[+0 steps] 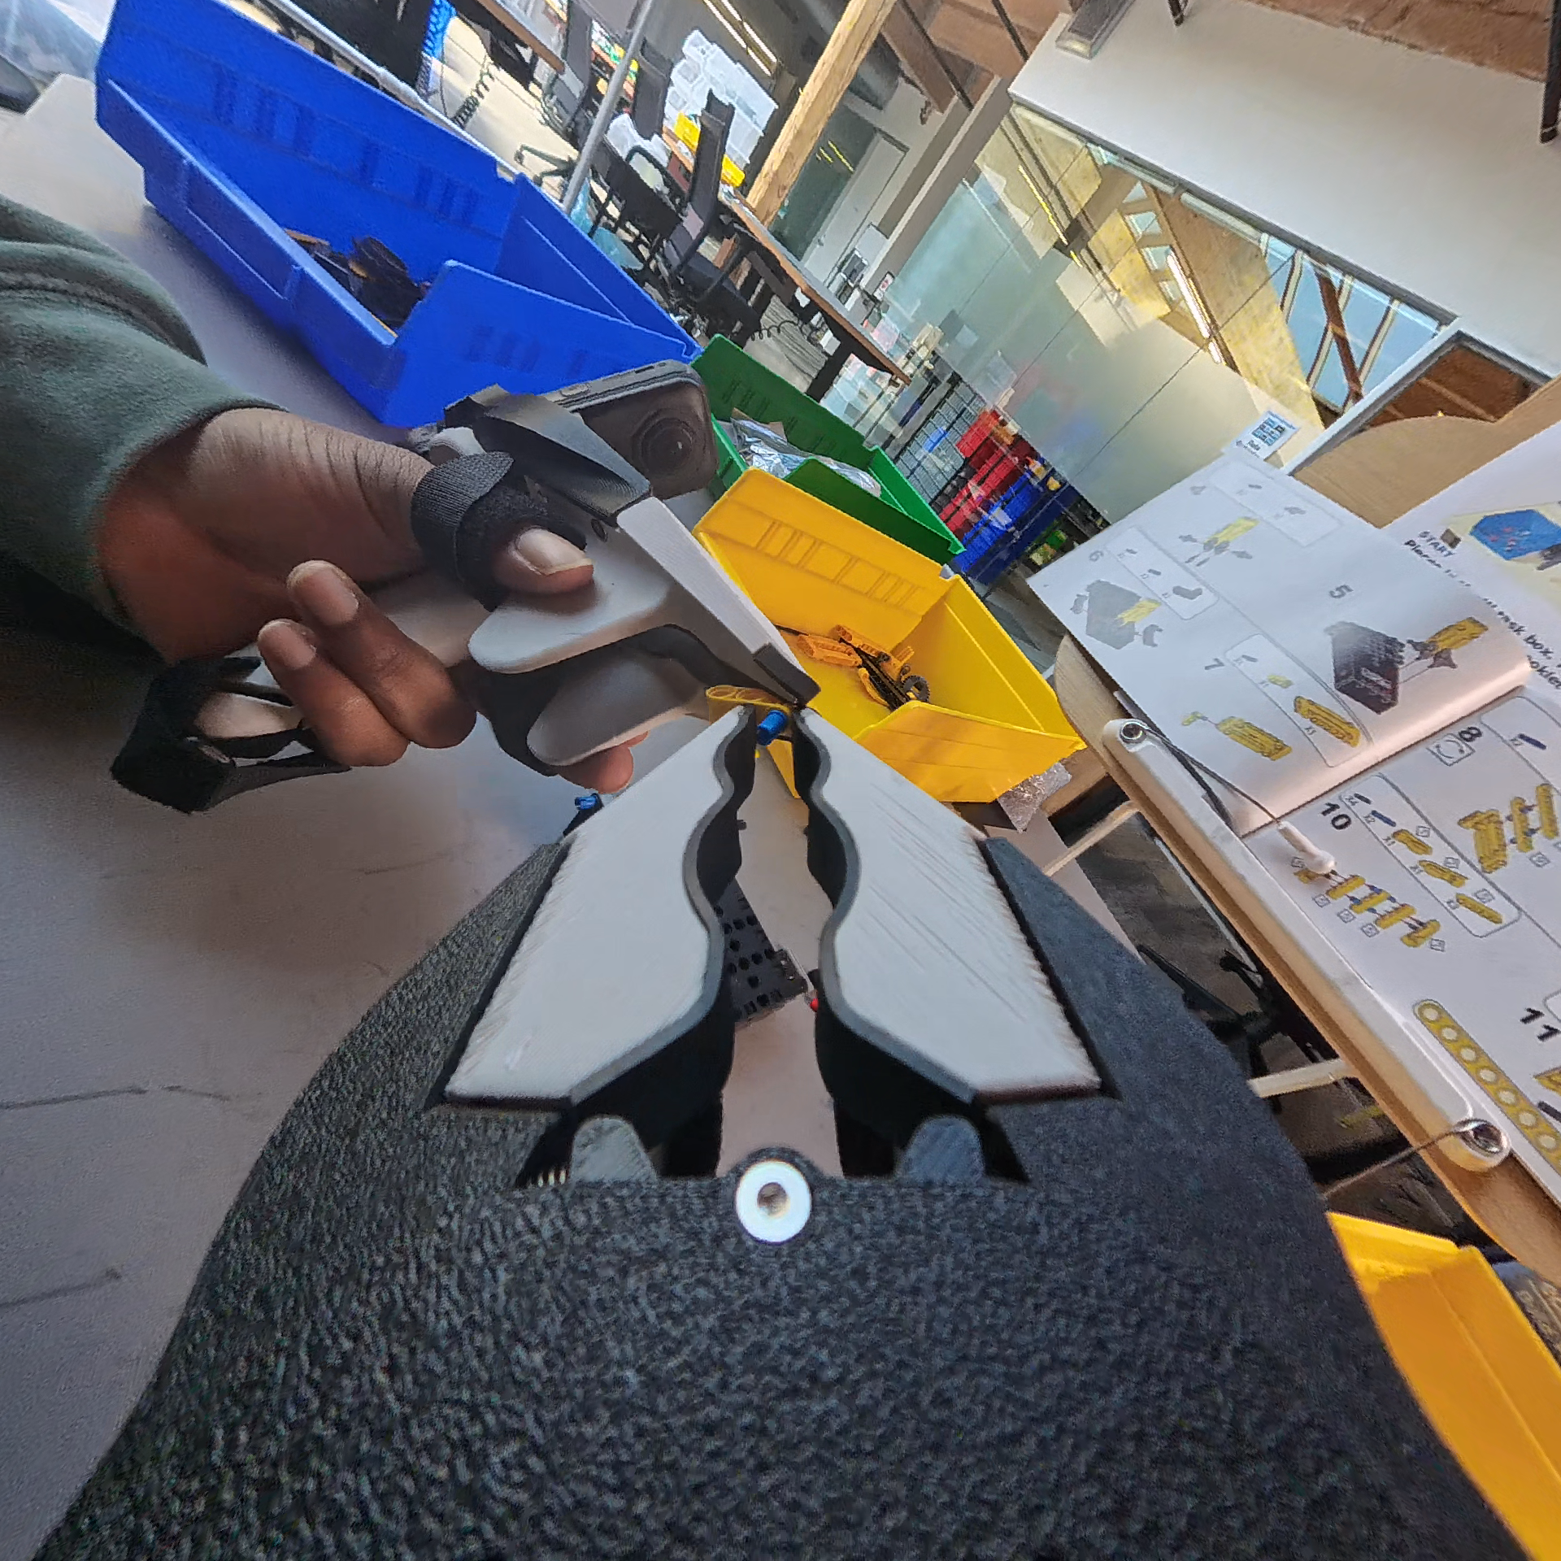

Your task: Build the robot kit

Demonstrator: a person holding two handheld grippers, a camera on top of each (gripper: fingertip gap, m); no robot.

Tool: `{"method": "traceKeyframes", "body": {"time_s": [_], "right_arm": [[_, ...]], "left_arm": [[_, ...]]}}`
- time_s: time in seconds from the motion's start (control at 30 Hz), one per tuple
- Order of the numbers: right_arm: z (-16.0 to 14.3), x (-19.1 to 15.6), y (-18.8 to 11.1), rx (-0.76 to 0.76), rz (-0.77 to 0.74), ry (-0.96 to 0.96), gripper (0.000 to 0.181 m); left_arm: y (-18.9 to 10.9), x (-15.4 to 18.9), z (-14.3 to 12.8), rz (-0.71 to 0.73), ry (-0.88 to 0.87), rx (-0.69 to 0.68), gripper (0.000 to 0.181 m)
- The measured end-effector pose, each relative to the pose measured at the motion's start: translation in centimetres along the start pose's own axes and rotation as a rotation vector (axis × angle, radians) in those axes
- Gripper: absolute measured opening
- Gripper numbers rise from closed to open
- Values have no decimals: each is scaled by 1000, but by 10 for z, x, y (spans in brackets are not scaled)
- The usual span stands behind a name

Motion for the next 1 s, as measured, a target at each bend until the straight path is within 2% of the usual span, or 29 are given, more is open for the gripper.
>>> {"method": "traceKeyframes", "body": {"time_s": [0.1,0.23,0.37,0.7,1.0], "right_arm": [[3,2,-9,59,72,11,7],[5,-1,-19,106,189,9,8],[5,-5,-24,113,295,19,8],[4,-8,-26,59,488,-26,7],[0,-8,-26,6,551,-42,8]], "left_arm": [[1,1,-3,-47,-26,-99,23],[3,10,-12,-153,-63,-216,20],[5,18,-20,-223,-69,-307,10],[3,20,-25,-234,-25,-367,7],[3,17,-30,-198,3,-415,6]]}}
Point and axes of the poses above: each gripper's, where its closed fingertips meet, y out along the fingers, z out of its top, x = y × z across the jaws, the point moved 5 cm from there along -y, back along the fingers, and after that the axes turned 9 degrees about y, right-handed, at the moved point
